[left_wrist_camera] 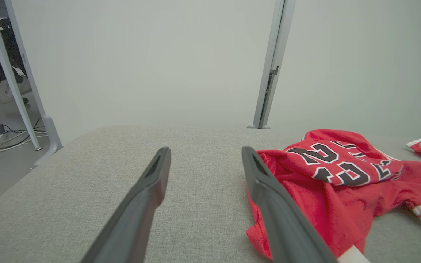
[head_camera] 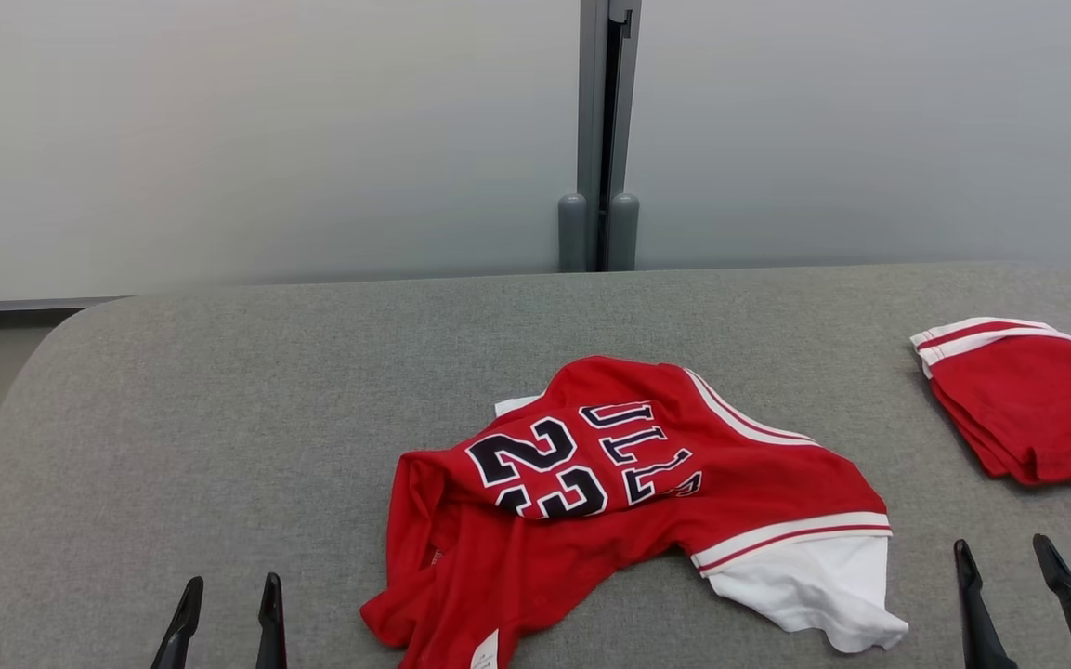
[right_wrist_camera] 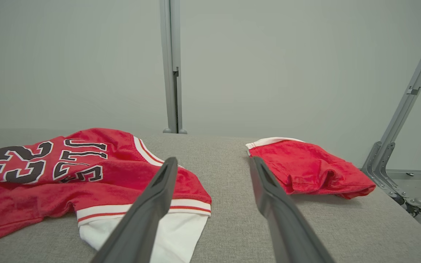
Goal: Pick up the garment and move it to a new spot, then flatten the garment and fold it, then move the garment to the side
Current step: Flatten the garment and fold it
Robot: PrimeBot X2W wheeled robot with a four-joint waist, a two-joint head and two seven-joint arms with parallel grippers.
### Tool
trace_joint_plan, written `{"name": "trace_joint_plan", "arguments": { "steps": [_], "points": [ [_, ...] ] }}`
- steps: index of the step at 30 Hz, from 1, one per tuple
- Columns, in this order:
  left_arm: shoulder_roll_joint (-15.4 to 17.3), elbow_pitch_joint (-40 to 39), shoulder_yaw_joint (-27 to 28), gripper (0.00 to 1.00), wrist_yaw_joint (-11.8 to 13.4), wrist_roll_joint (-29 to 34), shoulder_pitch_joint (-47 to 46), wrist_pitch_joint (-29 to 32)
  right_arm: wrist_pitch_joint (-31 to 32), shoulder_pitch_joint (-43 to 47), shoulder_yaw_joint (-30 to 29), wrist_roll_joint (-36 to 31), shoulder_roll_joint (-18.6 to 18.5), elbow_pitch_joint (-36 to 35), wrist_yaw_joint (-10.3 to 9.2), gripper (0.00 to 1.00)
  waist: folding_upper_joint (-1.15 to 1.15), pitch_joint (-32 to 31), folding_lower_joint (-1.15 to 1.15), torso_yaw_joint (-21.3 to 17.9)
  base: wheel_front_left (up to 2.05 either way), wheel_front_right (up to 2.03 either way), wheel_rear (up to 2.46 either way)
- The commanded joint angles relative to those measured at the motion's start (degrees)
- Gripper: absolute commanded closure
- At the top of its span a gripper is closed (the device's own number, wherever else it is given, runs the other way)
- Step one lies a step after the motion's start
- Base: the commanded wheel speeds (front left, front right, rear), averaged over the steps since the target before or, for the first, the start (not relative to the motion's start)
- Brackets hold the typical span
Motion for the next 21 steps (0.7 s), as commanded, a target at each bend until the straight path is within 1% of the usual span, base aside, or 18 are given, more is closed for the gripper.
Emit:
{"name": "trace_joint_plan", "arguments": {
  "steps": [1,4,7,9,11,12,14,17,21],
  "points": [
    [0.07,-0.12,-0.11,0.0,-0.47,1.19,-0.53,-0.25,-0.31,-0.71,-0.04,0.34,-0.29,-0.54,-0.01,0.0,0.0,0.12,0.0,-0.19,0.0,0.0,0.0],
    [-0.2,-0.67,-2.32,0.0,-0.98,1.85,0.66,-0.25,-0.3,-1.71,0.33,0.31,-0.29,-1.44,-0.01,0.0,0.0,0.51,0.0,-0.74,0.0,0.0,0.0],
    [-0.2,0.47,-6.32,0.0,-1.92,2.01,1.96,0.09,-0.3,-2.35,2.66,-1.42,-1.19,1.59,-0.01,0.0,0.0,1.16,0.0,-1.33,0.0,0.0,0.0],
    [-0.26,1.27,-9.71,0.0,-3.03,0.93,2.74,2.83,1.46,-3.47,4.61,-2.04,-2.46,4.22,-0.01,0.0,0.0,1.78,0.0,-1.5,0.0,0.0,0.0],
    [-0.12,2.09,-11.58,0.0,-3.62,0.35,2.89,5.39,3.54,-4.4,6.34,-1.69,-3.21,6.48,-0.01,0.0,0.0,2.75,0.0,-1.58,0.0,0.0,0.0],
    [-0.12,2.09,-11.58,0.0,-3.62,0.35,2.89,5.39,3.54,-4.4,6.34,-1.69,-3.21,6.48,-0.01,0.0,0.0,2.75,0.0,-1.58,0.0,0.0,0.0],
    [-0.23,2.37,-13.41,0.0,-4.01,-0.7,2.53,7.38,5.05,-5.16,7.15,-2.0,-4.06,8.28,-0.01,0.0,0.0,3.99,0.0,-1.27,0.0,0.0,0.0],
    [-0.17,3.87,-14.9,0.0,-4.23,-1.43,0.76,9.99,6.7,-6.93,7.94,-1.75,-3.71,10.58,-0.01,0.0,0.0,6.65,0.0,-0.87,0.0,0.0,0.0],
    [-0.22,5.63,-16.12,0.0,-4.5,-2.78,-1.74,11.07,8.4,-8.64,8.74,-1.56,-2.98,13.34,-0.01,0.0,0.0,9.73,0.0,-0.48,0.0,0.0,0.0]
  ]
}}
